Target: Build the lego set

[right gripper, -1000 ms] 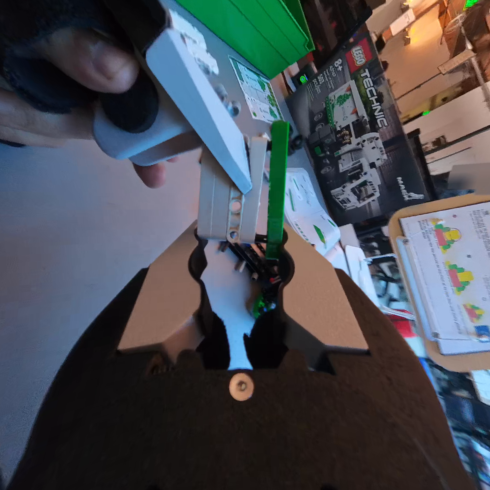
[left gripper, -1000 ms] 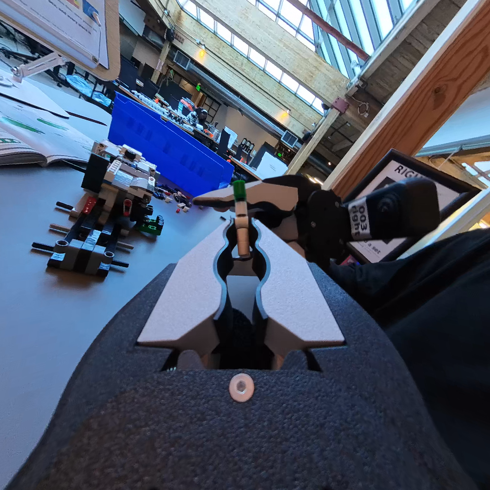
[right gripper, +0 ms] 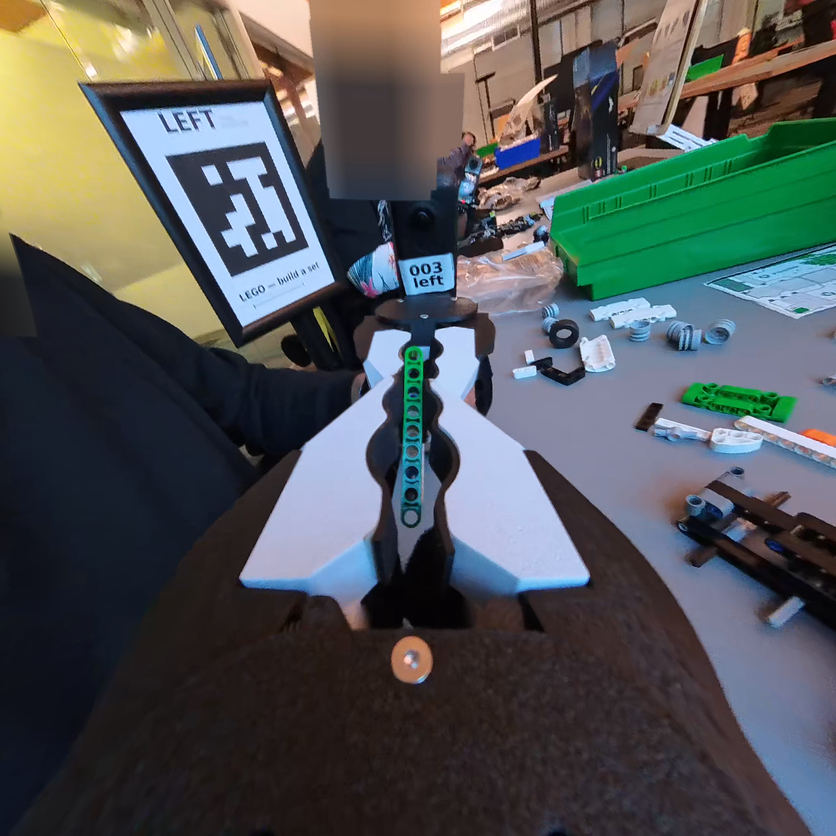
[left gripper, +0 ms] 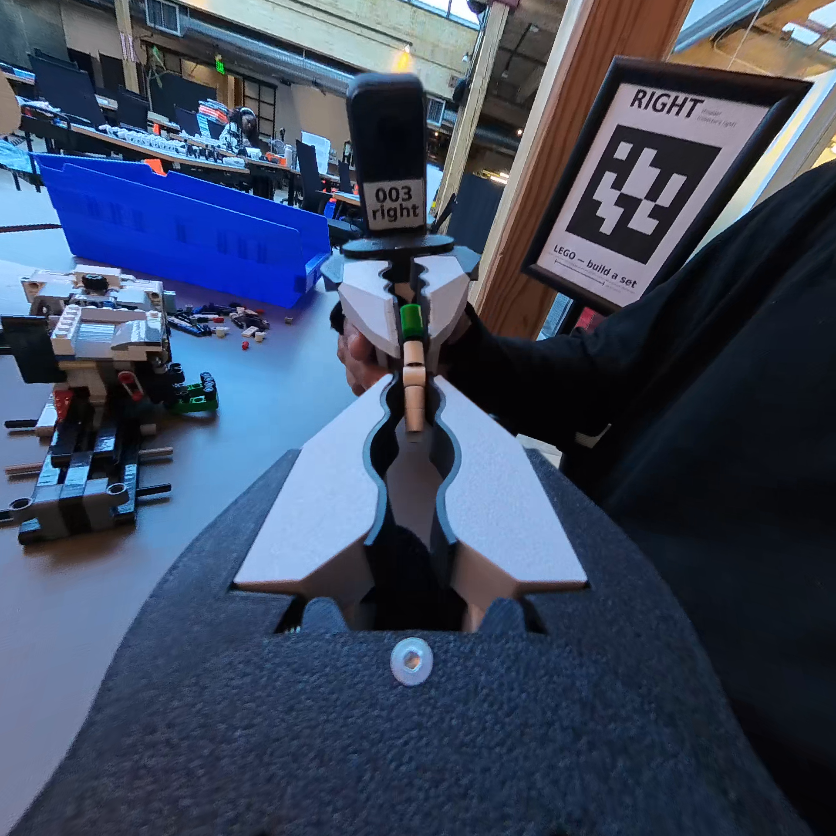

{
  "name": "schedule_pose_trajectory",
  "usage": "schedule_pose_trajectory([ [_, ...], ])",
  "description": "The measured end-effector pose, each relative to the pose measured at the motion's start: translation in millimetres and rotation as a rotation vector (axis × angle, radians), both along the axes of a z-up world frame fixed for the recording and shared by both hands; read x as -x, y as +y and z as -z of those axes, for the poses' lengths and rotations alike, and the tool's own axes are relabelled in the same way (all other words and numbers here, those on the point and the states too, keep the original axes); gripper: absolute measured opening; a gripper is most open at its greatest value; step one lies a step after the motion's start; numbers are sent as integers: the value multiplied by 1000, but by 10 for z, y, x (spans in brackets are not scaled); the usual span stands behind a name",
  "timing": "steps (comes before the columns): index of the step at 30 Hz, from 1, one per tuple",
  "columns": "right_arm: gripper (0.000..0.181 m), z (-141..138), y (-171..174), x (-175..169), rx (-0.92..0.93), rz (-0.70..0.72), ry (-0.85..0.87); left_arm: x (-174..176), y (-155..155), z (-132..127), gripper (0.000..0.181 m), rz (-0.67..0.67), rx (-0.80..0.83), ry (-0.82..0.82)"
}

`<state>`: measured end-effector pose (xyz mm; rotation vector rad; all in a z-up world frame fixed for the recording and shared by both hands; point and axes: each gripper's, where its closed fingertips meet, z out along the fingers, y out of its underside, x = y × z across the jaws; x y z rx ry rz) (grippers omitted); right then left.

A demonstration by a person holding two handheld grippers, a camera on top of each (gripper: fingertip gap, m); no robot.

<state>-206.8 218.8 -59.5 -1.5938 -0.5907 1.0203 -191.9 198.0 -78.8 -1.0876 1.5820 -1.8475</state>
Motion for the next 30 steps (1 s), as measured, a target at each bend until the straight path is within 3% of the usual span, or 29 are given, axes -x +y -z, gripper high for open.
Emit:
schedule_pose_trajectory([
  [4, 6, -3, 12, -8, 33, -16, 88, -4, 6, 5, 6, 4, 13, 8],
  [14, 6, -11, 29, -13, 7, 36, -33, -26, -3, 34, 6, -2, 2, 27],
  [30, 6, -131, 108, -46, 11, 54, 269, -25, 57, -61, 6, -27, 75, -21],
])
